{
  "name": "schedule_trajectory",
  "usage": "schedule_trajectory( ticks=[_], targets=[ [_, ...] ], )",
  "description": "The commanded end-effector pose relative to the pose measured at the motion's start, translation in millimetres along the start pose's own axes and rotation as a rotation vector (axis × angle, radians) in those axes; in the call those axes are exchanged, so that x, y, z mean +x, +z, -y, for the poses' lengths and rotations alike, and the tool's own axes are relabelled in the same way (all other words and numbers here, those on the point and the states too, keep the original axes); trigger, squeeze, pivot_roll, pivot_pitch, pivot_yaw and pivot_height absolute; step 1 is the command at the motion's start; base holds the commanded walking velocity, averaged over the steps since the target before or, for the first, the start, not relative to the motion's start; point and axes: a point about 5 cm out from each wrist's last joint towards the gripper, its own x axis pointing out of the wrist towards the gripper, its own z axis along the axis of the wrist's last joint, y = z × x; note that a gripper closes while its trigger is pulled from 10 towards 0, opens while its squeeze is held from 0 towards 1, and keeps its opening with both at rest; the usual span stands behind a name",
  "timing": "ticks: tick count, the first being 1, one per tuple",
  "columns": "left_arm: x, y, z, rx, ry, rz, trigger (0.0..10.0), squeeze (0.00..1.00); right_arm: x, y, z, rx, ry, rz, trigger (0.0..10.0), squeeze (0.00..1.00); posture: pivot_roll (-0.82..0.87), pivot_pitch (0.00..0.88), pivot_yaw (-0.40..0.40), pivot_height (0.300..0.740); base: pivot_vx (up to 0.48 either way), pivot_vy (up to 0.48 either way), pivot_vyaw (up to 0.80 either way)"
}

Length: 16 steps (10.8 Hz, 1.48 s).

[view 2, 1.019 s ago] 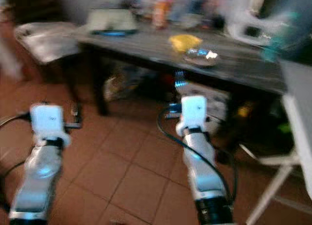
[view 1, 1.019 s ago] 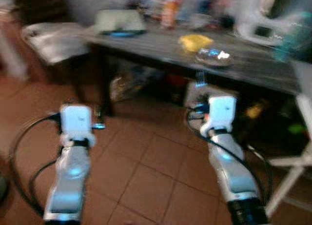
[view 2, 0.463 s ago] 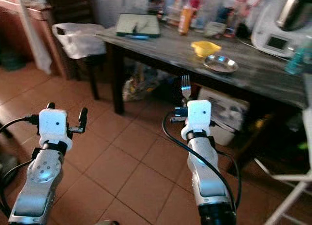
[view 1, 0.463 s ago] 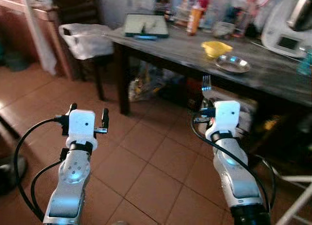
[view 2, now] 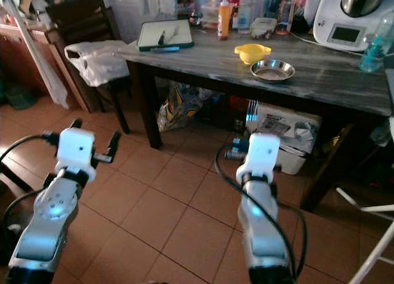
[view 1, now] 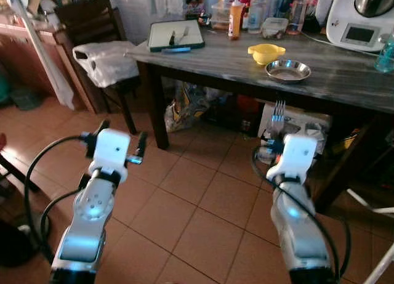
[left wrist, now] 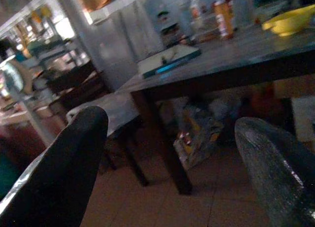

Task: Setting the table

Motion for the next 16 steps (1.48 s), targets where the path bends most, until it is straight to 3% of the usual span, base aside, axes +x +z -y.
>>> schedule_trajectory(
  ticks=[1,4,8,10,16],
  targets=[
    [2.0,-4,1.2,0.009,-0.014,-0.009,10.0,0.0,0.8,3,-1.8,-0.01,0.007,0.012,10.0,0.0,0.17,0.0,0.057,0.74,0.0,0.0,0.0],
    [-1.1,-10,14.3,-0.038,-0.016,-0.021,10.0,0.0,4.1,3,5.2,-0.049,0.041,-0.009,10.0,0.0,0.15,0.0,0.005,0.74,0.0,0.0,-0.19],
    [-11.5,-17,25.2,-0.122,-0.057,-0.033,10.0,0.0,10.0,8,-9.4,-0.045,0.096,0.006,10.0,0.0,0.15,0.0,-0.026,0.74,0.0,0.0,-0.2],
    [-4.7,-11,23.7,-0.146,-0.056,-0.002,10.0,0.0,13.0,12,-5.7,-0.048,0.09,0.014,10.0,0.0,0.14,0.0,-0.039,0.74,0.0,0.0,0.0],
    [-7.4,-10,34.6,-0.18,-0.103,0.005,10.0,0.0,13.0,12,10.9,-0.099,0.008,0.004,10.0,0.0,0.12,0.0,-0.046,0.74,0.325,0.0,0.0]
  ],
)
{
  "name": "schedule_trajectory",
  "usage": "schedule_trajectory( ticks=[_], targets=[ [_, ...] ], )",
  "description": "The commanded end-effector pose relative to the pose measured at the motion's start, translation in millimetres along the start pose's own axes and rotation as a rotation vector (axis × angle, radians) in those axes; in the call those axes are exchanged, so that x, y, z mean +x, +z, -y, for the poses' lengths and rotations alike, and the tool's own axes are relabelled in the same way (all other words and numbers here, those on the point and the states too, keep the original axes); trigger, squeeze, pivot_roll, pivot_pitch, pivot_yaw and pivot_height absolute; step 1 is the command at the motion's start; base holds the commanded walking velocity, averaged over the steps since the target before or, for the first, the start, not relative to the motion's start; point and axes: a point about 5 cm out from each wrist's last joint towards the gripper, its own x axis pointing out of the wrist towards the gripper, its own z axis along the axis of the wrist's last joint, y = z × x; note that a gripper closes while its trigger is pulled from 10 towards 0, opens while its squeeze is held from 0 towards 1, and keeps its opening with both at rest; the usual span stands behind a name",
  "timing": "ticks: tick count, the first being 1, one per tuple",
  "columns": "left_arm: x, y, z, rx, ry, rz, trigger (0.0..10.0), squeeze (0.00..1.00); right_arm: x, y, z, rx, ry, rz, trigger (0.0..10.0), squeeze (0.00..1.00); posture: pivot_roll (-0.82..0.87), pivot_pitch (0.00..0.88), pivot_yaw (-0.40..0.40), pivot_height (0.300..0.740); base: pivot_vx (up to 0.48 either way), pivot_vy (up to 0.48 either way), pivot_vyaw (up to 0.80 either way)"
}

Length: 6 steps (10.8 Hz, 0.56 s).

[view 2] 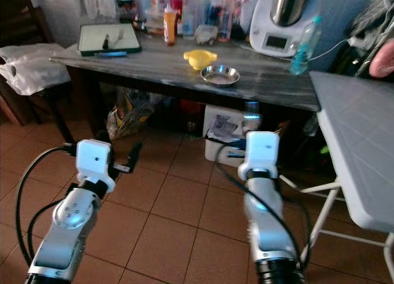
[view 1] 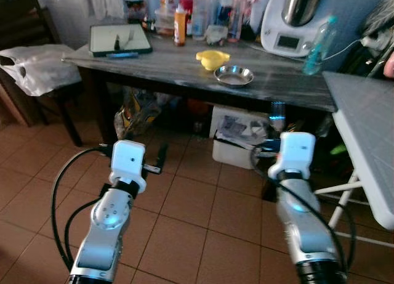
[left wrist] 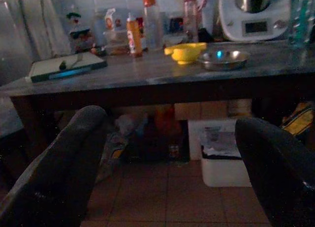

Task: Setting the table

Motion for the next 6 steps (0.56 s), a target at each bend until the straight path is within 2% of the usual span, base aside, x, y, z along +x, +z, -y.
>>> schedule_trajectory(
  ticks=[1,6],
  targets=[
    [0.2,1.2,0.9,-0.001,-0.011,0.009,10.0,0.0,1.0,7.2,0.3,-0.002,-0.006,0.024,10.0,0.0,0.12,0.0,-0.048,0.74,0.368,0.0,0.0],
    [-0.2,1.8,4.7,-0.008,-0.027,0.014,10.0,0.0,4.5,7.5,0.3,-0.001,-0.024,0.018,10.0,0.0,0.13,0.0,-0.048,0.74,0.368,0.0,0.0]
  ],
)
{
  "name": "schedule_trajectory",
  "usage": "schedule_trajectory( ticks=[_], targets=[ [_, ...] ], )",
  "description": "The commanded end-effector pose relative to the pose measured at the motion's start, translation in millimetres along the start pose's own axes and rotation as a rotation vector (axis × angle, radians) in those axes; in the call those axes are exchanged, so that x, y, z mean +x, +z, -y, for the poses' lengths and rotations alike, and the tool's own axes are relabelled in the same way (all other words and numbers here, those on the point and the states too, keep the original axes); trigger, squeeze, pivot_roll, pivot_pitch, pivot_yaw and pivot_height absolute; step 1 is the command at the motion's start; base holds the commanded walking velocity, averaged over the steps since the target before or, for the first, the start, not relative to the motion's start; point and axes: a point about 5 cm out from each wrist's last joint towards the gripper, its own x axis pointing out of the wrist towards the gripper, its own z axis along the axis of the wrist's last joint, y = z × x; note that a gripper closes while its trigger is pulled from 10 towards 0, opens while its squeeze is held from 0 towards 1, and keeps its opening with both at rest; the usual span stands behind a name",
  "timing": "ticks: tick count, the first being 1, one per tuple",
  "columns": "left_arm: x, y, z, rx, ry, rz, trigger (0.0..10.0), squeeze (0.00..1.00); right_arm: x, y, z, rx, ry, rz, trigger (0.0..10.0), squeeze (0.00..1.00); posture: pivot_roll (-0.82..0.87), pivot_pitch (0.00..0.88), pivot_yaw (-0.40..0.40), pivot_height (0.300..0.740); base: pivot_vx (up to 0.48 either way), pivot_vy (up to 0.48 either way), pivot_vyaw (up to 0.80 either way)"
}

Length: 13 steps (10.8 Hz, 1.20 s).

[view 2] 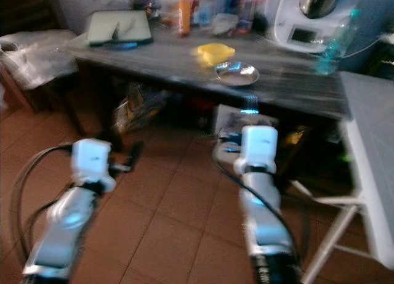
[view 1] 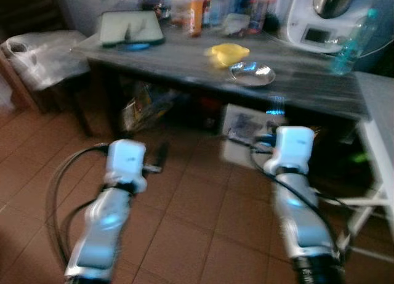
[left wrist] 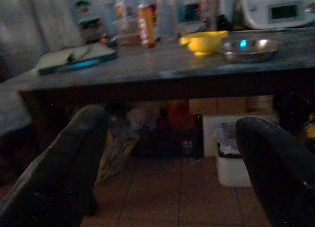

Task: Setting the table

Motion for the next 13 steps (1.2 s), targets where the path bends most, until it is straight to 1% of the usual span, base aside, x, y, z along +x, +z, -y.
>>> schedule_trajectory(
  ticks=[1,6,11,13],
  targets=[
    [2.5,4.3,13.0,-0.021,-0.042,0.02,10.0,0.0,-0.1,-1.5,17.3,-0.024,-0.061,-0.007,10.0,0.0,0.13,0.0,-0.046,0.74,0.375,0.0,0.0],
    [3.3,4.2,17.0,-0.024,-0.064,0.019,10.0,0.0,0.3,-1.4,20.6,-0.039,-0.09,-0.007,10.0,0.0,0.12,0.0,-0.039,0.74,0.382,0.0,0.0],
    [2.2,3.5,17.4,-0.021,-0.068,0.013,10.0,0.0,0.1,-2.4,24.4,-0.042,-0.09,-0.009,10.0,0.0,0.13,0.0,-0.038,0.74,0.385,0.0,0.0],
    [1.9,3.3,18.9,-0.022,-0.073,0.011,10.0,0.0,-0.2,-2.9,21.7,-0.031,-0.091,-0.016,10.0,0.0,0.13,0.0,-0.037,0.74,0.382,0.0,0.0]
  ],
)
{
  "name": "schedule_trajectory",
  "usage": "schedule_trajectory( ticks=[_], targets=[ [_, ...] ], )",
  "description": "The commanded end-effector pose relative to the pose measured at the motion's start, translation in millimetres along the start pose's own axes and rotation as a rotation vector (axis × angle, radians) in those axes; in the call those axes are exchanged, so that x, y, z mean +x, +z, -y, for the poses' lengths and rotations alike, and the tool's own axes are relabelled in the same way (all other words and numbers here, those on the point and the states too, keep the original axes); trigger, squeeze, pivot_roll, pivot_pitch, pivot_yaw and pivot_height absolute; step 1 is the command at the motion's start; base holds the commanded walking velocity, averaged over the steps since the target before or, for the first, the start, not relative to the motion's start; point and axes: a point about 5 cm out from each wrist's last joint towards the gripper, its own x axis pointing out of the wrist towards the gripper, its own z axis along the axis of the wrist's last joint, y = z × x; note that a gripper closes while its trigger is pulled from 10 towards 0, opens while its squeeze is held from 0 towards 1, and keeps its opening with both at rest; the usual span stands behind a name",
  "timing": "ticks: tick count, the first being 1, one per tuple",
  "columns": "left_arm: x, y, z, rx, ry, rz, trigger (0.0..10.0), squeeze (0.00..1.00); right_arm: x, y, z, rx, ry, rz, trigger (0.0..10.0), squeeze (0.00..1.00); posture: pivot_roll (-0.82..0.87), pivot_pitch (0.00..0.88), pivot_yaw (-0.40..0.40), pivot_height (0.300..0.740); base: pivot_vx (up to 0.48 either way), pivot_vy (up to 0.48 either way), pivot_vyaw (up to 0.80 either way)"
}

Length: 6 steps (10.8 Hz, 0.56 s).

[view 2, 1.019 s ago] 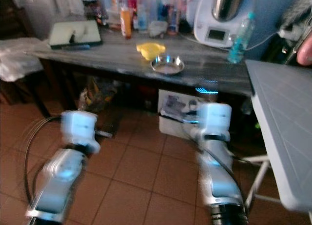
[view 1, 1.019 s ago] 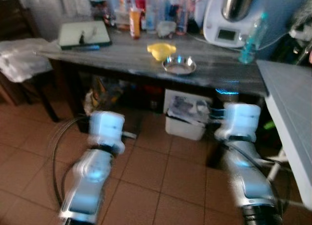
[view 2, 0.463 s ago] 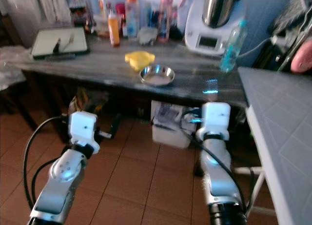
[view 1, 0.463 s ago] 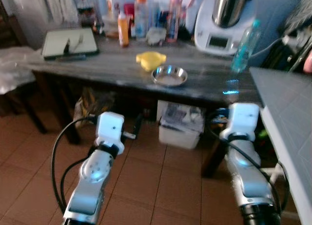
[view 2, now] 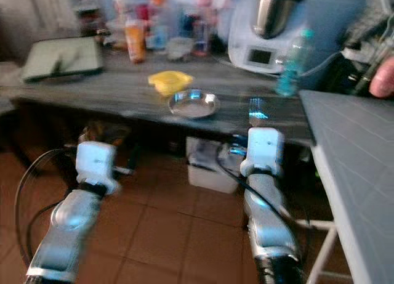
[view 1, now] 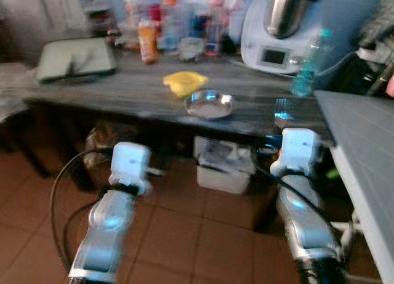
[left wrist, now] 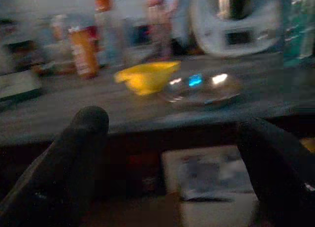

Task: Setting the table

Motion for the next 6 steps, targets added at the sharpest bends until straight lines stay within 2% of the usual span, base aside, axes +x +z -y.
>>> schedule_trajectory(
  ticks=[1,6],
  targets=[
    [-2.2,1.1,-11.1,0.027,0.027,-0.004,10.0,0.0,1.5,9.3,-10.0,0.024,0.021,0.031,10.0,0.0,0.13,0.0,-0.036,0.74,0.382,0.0,0.0],
    [-2.1,0.3,-10.0,0.025,0.014,-0.011,10.0,0.0,0.4,8.9,-9.0,0.04,0.008,0.021,10.0,0.0,0.12,0.0,-0.027,0.74,0.382,0.0,0.0]
  ],
)
